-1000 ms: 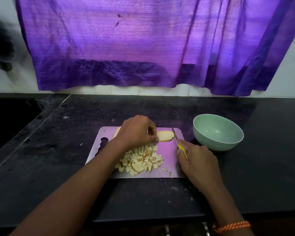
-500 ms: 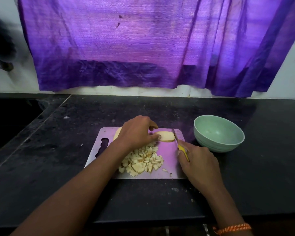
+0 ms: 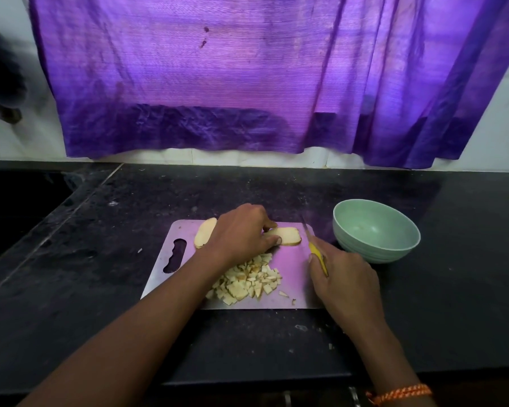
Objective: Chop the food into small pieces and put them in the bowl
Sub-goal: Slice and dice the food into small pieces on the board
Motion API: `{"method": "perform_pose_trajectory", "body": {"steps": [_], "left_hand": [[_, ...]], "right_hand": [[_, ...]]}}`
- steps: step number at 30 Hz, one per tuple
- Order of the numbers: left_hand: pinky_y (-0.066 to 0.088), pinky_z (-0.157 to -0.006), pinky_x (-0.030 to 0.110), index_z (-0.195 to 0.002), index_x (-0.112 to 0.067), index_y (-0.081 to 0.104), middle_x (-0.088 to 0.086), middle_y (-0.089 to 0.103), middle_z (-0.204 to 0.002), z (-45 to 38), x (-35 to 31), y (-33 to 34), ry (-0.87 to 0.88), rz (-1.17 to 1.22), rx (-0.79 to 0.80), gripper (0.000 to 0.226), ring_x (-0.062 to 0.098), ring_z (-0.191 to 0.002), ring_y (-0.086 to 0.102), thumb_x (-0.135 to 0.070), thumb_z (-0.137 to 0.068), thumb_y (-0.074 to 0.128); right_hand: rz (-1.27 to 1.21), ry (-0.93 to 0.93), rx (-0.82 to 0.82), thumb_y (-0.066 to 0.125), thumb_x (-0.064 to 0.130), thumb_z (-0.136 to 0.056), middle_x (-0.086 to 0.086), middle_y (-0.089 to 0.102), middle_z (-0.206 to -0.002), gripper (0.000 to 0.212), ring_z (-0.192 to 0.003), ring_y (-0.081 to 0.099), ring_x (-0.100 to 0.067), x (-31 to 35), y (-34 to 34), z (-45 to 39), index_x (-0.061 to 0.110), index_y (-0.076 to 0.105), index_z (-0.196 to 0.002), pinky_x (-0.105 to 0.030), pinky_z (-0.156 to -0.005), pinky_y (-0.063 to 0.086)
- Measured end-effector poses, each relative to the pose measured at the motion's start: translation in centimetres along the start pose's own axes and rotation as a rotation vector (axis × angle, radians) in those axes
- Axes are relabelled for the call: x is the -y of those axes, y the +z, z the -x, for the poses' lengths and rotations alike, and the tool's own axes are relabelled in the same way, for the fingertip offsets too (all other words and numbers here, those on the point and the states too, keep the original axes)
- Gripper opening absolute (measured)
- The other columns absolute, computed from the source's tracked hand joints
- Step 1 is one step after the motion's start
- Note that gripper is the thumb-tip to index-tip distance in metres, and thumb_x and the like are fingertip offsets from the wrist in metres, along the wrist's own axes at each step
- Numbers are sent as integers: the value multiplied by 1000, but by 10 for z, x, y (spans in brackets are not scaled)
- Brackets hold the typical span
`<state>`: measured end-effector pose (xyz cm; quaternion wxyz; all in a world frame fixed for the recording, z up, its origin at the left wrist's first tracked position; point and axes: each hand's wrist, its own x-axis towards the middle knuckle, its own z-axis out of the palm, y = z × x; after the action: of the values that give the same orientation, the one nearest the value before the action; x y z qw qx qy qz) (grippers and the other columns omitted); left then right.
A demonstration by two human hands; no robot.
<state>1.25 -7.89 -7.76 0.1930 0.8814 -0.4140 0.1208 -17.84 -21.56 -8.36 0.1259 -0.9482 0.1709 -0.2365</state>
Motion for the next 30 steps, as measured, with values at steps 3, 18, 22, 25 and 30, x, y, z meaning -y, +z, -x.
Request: {"method": "perform_pose_trajectory", "body": {"steps": [3,18,22,25,30], "left_hand": [[47,-69,34,-131,-28,74,-13,69,-122,0,-3,2,8,-1,15,56,11,-108,62,-66,-91,69],[46,-75,34,-131,-23,74,-11,67,-120,1,-12,0,26,-7,38,49,13,-110,58,-57,-96,69],[45,-75,34,-130,-23,75,-11,67,-120,2,-13,1,4,0,48,48,13,-111,58,-56,-96,70],[44,-76,35,-129,-24,75,-11,68,-119,2,-15,1,-7,-26,40,48,13,-110,58,-58,-95,69],[47,-86,40,-125,-24,77,-11,71,-116,0,-15,2,-13,-112,7,51,14,-109,59,-63,-93,67]], "right_hand": [[30,-18,-4,41,42,-100,-3,66,-82,56,-79,64,-29,2,-1,1,47,33,-155,-40,-66,49],[40,-34,104,43,41,-104,-7,68,-92,42,-85,63,-30,3,1,0,35,53,-144,-40,-70,49],[51,-32,145,41,41,-104,-6,67,-101,42,-92,62,-29,3,1,-2,36,51,-145,-39,-71,44],[33,-30,145,42,40,-104,-5,66,-102,44,-92,62,-27,5,1,-2,37,49,-147,-36,-68,40],[-10,-16,130,43,44,-102,-3,67,-95,45,-88,63,-27,1,-1,5,40,49,-146,-39,-69,48]]}}
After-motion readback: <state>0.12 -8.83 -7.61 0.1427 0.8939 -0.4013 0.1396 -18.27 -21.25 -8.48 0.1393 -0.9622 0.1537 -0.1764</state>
